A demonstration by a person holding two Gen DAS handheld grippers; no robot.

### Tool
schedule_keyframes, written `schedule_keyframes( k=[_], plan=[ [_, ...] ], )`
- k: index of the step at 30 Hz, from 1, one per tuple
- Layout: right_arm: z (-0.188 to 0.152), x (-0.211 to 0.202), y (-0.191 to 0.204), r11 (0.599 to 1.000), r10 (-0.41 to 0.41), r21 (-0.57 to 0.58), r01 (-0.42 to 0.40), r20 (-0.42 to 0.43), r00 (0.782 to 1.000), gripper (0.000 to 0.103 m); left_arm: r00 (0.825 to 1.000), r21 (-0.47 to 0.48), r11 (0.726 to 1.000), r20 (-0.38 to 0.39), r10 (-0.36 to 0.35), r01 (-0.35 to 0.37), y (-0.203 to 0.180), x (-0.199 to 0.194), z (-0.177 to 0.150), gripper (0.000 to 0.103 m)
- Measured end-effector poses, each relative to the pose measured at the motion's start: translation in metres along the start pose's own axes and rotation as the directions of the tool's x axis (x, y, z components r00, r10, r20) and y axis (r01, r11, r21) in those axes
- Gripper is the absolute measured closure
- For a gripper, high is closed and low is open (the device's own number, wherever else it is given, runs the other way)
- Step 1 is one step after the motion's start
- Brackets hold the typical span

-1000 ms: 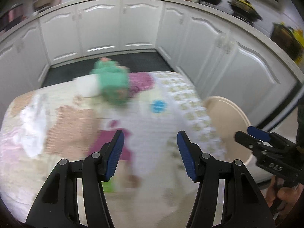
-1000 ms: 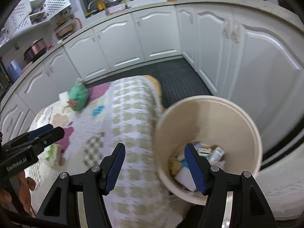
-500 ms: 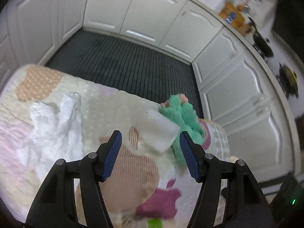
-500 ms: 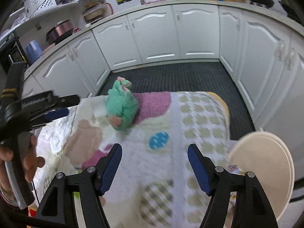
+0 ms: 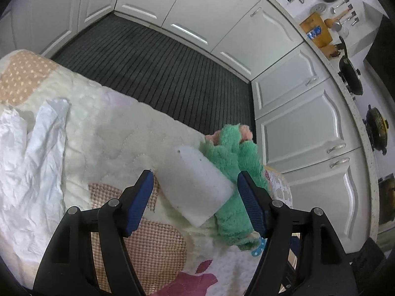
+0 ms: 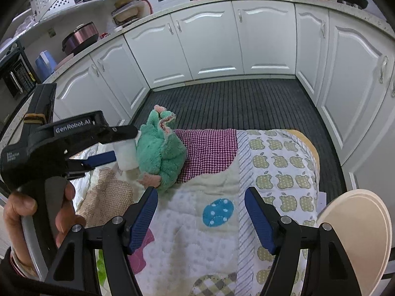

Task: Collect trash
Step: 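Grasp the small white foam piece with the left tool while the right tool grasps the green towel, then carry the foam piece and green towel with both tools over the beige bin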

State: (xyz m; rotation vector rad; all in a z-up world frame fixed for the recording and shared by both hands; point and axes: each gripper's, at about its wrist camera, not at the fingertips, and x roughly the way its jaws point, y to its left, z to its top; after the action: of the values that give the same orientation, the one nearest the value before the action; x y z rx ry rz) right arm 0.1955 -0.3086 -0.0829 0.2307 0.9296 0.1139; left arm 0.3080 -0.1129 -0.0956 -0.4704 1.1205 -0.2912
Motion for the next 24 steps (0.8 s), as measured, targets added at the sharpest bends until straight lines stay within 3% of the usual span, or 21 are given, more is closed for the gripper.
schedule_keyframes(
  k=[2, 5, 11, 18, 20, 24],
  plan=[
    [0.001, 0.000, 0.001, 1.000, 0.001, -0.003, -0.001, 0.003, 1.000, 0.033, 1.000, 0.010, 1.000, 0.007, 0.005, -0.005, 0.002, -0.002, 0.001, 0.060],
    [0.006, 0.000, 0.003, 1.000, 0.003, -0.008, -0.003, 0.012, 1.000, 0.033, 1.000, 0.020, 1.000, 0.015, -0.014, 0.014, 0.007, -0.013, 0.001, 0.072],
    [0.022, 0.018, 0.020, 0.999, 0.031, -0.029, -0.030, 0.017, 0.999, 0.033, 0.999, 0.084, 0.996, 0.043, -0.031, 0.027, 0.014, -0.049, -0.006, 0.075],
    [0.044, 0.069, 0.040, 0.996, 0.074, -0.047, -0.077, -0.062, 0.995, 0.033, 0.999, 0.137, 0.991, 0.049, 0.005, -0.012, 0.025, -0.072, -0.026, 0.075],
    [0.041, 0.074, 0.041, 0.995, 0.088, -0.031, -0.091, -0.072, 0.994, 0.053, 0.998, 0.159, 0.987, 0.062, 0.020, -0.029, 0.025, -0.078, -0.033, 0.075],
    [0.028, 0.048, 0.044, 0.995, 0.088, -0.046, -0.090, -0.031, 0.996, 0.056, 0.996, 0.200, 0.979, 0.083, 0.022, -0.038, 0.023, -0.088, -0.047, 0.075]
  ],
)
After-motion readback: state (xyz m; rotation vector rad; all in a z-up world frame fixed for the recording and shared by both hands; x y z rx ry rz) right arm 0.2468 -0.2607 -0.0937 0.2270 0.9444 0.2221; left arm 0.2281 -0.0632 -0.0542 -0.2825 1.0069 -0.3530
